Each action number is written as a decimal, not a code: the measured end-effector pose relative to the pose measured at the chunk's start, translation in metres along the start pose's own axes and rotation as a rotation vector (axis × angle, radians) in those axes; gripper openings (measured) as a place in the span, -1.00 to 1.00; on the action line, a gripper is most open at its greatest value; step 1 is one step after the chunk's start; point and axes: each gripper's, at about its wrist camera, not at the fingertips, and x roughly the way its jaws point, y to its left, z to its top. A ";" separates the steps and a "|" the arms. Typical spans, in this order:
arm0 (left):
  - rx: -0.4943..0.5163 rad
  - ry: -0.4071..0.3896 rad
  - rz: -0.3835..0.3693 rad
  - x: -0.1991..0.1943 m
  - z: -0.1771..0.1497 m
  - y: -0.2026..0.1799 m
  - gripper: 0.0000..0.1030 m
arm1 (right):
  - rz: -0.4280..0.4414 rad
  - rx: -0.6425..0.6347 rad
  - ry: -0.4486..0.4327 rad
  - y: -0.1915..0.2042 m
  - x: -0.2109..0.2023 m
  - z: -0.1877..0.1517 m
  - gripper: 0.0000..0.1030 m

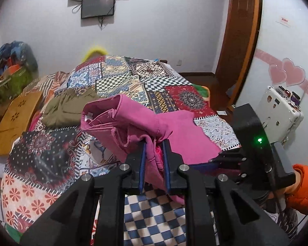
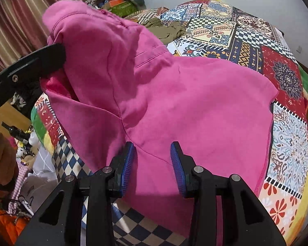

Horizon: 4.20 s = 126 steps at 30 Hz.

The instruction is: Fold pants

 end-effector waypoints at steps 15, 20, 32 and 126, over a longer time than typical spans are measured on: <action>0.113 -0.019 -0.040 -0.002 0.014 -0.038 -0.73 | -0.085 0.119 -0.039 -0.046 -0.036 -0.034 -0.32; 0.159 -0.015 -0.055 0.003 0.015 -0.058 -0.74 | -0.026 0.175 -0.040 -0.057 -0.022 -0.042 -0.31; 0.214 -0.017 -0.123 0.012 0.025 -0.090 -0.75 | 0.005 0.196 -0.063 -0.057 -0.028 -0.047 -0.31; 0.095 0.302 -0.162 0.109 -0.012 -0.055 0.43 | -0.312 0.253 -0.327 -0.109 -0.087 -0.049 -0.81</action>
